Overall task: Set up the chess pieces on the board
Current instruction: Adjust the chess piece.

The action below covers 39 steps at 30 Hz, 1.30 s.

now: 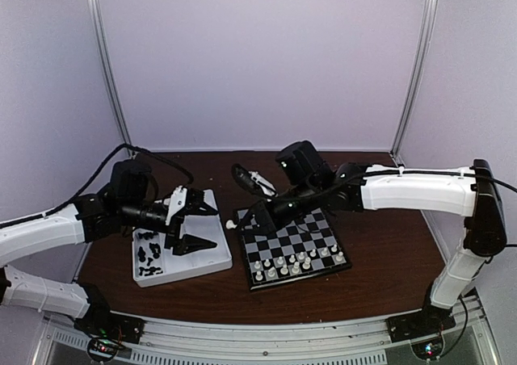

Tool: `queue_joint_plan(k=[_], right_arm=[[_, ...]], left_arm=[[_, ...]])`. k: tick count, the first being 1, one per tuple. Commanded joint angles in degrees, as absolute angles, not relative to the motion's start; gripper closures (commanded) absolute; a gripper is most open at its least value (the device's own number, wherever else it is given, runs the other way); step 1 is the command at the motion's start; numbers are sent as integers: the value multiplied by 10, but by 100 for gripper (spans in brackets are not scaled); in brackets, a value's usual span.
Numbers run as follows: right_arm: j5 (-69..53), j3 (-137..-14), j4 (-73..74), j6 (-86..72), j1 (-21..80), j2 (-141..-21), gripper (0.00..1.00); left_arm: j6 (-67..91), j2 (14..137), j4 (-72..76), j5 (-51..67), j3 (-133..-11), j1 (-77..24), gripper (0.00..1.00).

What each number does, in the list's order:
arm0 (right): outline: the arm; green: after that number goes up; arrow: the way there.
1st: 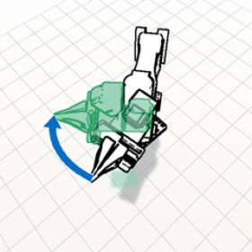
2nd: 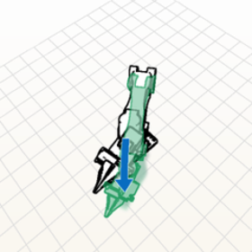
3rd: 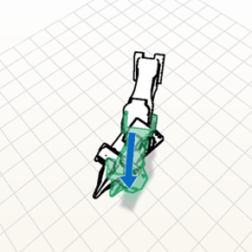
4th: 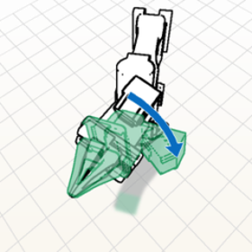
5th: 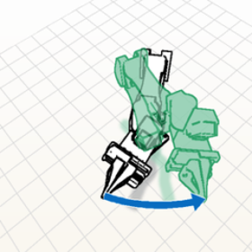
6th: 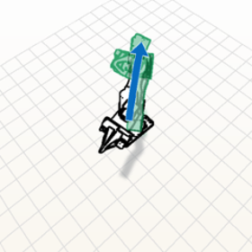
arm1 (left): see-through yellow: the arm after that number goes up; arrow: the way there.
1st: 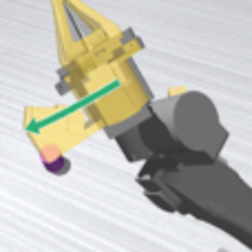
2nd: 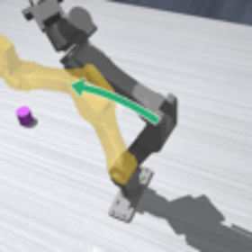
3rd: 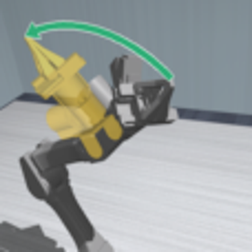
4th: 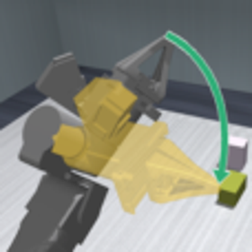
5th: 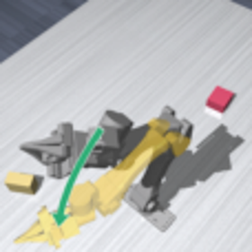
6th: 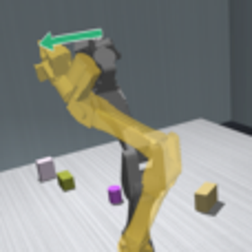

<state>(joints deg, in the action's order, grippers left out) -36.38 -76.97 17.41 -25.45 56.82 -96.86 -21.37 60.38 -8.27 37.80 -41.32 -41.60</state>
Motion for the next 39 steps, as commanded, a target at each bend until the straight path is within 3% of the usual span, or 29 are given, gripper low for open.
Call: queue_joint_plan(k=[1,10,16,24,33,39], right_arm=[[-411,-788,177,-265,565,-984,95],[-444,-787,150,-284,564,-1002,95],[-452,-788,127,-297,562,-1013,95],[-461,-790,110,-310,558,-1020,94],[-455,-775,87,-326,548,-1014,94],[-451,-763,64,-337,543,-1007,93]], left_arm=[[-319,639,-74,403,-423,-420,24],[-341,684,-73,417,-448,-421,25],[-346,691,-67,430,-449,-422,31],[-353,700,-71,438,-450,-422,41],[-351,710,-64,424,-451,-422,62],[-343,711,-54,409,-448,-422,66]])
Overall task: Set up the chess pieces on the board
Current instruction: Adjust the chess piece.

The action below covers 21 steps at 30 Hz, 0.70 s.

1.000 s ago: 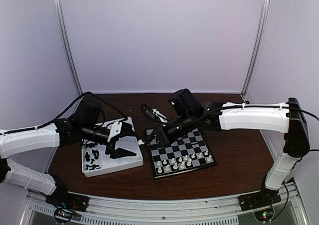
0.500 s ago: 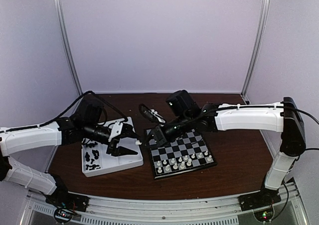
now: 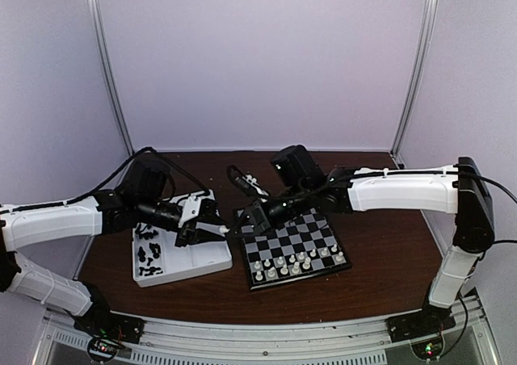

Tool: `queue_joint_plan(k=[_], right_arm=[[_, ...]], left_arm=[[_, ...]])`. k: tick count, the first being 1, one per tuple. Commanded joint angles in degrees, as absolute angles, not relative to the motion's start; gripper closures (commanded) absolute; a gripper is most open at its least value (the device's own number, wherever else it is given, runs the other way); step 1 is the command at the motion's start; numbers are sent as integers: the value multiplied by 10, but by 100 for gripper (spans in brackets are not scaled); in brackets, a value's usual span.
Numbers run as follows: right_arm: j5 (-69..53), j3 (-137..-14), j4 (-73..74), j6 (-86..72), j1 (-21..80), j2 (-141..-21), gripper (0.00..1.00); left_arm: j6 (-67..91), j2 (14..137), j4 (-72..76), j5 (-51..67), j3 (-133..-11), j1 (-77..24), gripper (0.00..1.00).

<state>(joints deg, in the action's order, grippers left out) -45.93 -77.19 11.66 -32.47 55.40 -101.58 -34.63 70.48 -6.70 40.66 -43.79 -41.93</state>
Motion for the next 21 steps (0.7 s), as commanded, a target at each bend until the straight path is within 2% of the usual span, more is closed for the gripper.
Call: queue_joint_plan(k=[1,14,21], right_arm=[[-451,-762,62,-338,543,-1007,94],[-419,-728,18,-358,533,-995,90],[-393,-701,-30,-383,525,-987,75]], left_arm=[[-342,712,-54,407,-448,-421,67],[-310,715,-29,364,-446,-422,86],[-283,720,-14,349,-447,-422,88]])
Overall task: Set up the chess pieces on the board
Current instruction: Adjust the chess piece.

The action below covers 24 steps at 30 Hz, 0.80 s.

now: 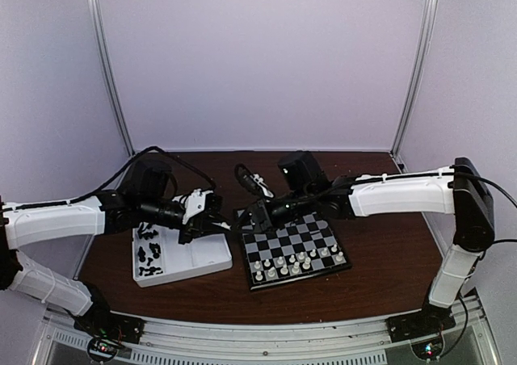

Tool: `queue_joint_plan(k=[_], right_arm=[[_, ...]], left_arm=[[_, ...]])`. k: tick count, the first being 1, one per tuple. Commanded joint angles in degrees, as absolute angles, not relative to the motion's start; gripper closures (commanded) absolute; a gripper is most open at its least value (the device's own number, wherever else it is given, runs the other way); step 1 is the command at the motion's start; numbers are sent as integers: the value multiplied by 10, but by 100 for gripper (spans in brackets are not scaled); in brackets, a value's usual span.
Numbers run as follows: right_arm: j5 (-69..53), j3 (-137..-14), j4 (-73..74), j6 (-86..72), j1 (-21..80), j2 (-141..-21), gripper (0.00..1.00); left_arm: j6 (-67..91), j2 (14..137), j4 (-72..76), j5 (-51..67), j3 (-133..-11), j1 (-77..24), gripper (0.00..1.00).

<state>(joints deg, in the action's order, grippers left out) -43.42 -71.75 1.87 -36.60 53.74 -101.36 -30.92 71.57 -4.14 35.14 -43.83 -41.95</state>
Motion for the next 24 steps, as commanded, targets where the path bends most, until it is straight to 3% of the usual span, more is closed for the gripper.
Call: queue_joint_plan(k=[1,18,24], right_arm=[[-391,-698,-37,-387,525,-986,73],[-401,-620,-259,-511,515,-986,52],[-411,-613,-283,-526,514,-992,69]], left_arm=[[-276,722,-9,344,-447,-422,89],[-185,735,89,316,-434,-422,89],[-175,739,99,309,-433,-422,89]])
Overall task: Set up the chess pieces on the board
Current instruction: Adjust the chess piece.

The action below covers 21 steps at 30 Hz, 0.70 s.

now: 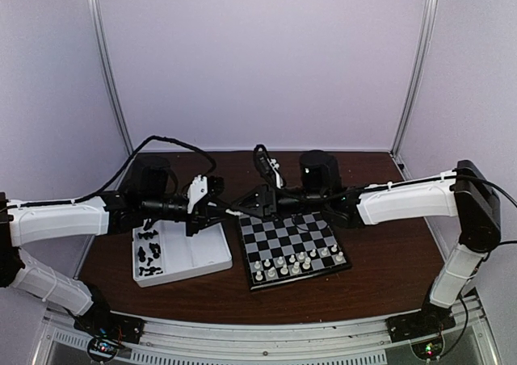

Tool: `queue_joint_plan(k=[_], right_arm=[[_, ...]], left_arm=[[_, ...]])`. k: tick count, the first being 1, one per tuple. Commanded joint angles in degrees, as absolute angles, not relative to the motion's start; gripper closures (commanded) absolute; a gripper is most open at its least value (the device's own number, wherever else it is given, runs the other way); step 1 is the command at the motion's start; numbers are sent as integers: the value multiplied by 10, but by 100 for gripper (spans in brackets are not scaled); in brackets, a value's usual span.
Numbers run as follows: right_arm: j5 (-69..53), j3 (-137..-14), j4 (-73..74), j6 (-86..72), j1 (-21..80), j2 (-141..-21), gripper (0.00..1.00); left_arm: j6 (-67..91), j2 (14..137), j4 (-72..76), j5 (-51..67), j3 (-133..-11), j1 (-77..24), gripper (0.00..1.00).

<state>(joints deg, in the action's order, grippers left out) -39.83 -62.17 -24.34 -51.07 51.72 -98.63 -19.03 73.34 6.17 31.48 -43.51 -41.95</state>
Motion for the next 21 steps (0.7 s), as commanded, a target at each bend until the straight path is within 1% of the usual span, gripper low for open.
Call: queue_joint_plan(k=[1,2,4,5,7,9,12,15,18,21], right_arm=[[-413,-613,-285,-527,514,-993,69],[-415,-611,-286,-527,514,-992,67],[-415,-609,-284,-527,514,-990,58],[-412,-605,-281,-524,514,-988,55],[-403,-599,-269,-516,514,-983,53],[-398,-594,-264,-512,513,-980,53],[-400,-592,-263,-511,514,-982,64],[-402,-593,-266,-512,514,-985,73],[-402,-594,-271,-514,512,-985,79],[-404,-595,-272,-516,512,-984,87]], left_arm=[[-174,740,100,306,-433,-422,89],[-173,740,101,304,-434,-422,89],[-172,741,103,301,-434,-422,89],[-172,742,103,301,-434,-421,89],[-171,742,106,305,-435,-422,90],[-169,742,108,308,-435,-422,89],[-166,742,111,307,-434,-422,90],[-164,742,110,310,-435,-422,89],[-165,741,109,310,-434,-422,89],[-165,741,107,310,-434,-422,90]])
